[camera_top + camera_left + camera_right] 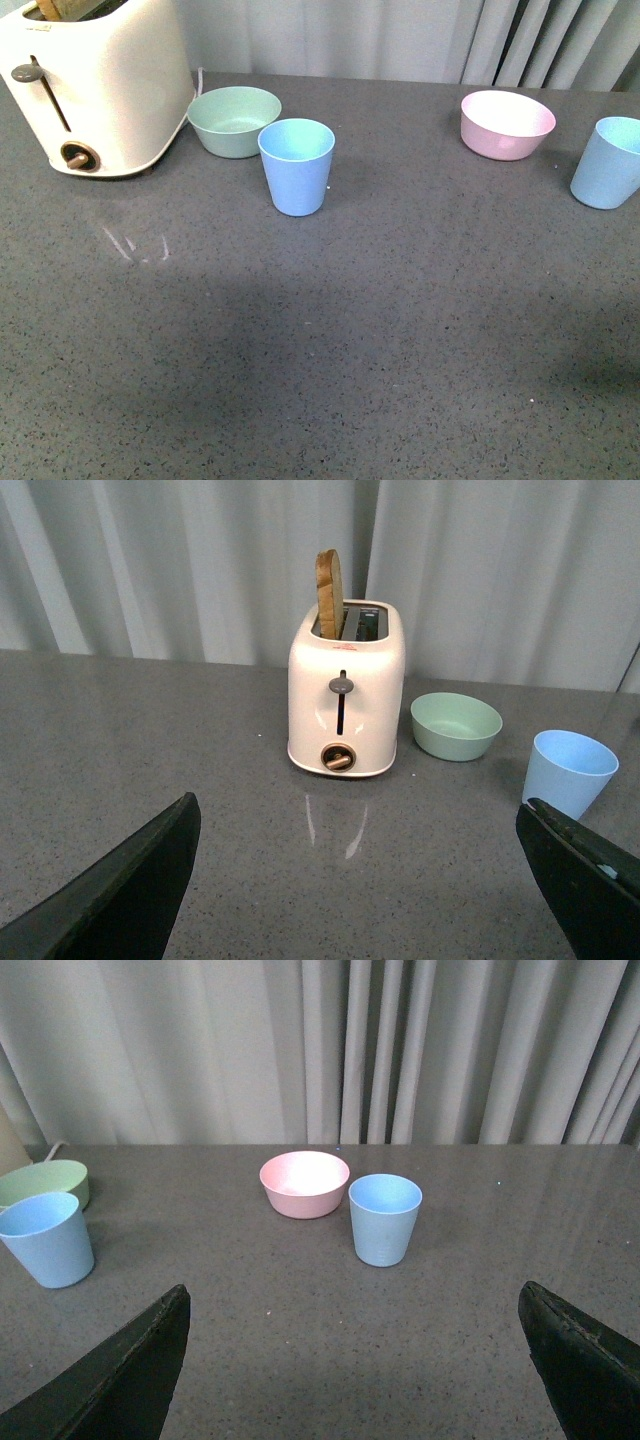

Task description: Stack blue cups with both arms

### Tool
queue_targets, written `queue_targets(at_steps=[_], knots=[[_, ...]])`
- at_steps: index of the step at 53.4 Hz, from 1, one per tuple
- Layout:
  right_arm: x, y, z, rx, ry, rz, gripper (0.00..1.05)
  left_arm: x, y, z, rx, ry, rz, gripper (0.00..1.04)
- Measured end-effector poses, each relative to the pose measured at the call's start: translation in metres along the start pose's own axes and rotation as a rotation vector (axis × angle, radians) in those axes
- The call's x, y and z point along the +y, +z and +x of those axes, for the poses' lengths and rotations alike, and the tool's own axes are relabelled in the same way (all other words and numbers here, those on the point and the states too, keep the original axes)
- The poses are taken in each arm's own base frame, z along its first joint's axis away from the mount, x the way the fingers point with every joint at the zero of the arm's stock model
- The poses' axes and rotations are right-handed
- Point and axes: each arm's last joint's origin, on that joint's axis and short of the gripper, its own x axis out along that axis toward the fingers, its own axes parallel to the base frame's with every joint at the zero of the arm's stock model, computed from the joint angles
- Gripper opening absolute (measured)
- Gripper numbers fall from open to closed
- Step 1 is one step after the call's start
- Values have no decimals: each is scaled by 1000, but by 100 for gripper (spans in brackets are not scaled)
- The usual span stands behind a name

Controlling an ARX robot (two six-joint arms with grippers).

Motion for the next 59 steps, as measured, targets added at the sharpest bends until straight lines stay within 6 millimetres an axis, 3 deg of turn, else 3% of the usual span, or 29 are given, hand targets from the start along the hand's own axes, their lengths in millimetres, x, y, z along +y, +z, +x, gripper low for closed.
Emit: queue_targets(at_steps=[35,37,40,41,44,48,54,59], knots=[[0,0,0,0,0,0,96,0,0,0,3,-2,0,96],[0,0,0,0,0,0,96,0,-1,1,90,-28,14,96],[0,0,0,0,0,0,96,-2,2,2,363,-86,19,96],[0,0,0,0,0,0,96,-3,5,5,481,-100,21,96],[0,0,0,0,0,0,96,-7,9,17,614,-135,38,96],[0,0,0,0,0,0,96,-12,20,37,626,-179,62,96],[0,0,0,0,0,0,96,-25,42,86,589,-234,87,96],[0,0,0,0,0,0,96,-36,44,122,637,-257,67,96]])
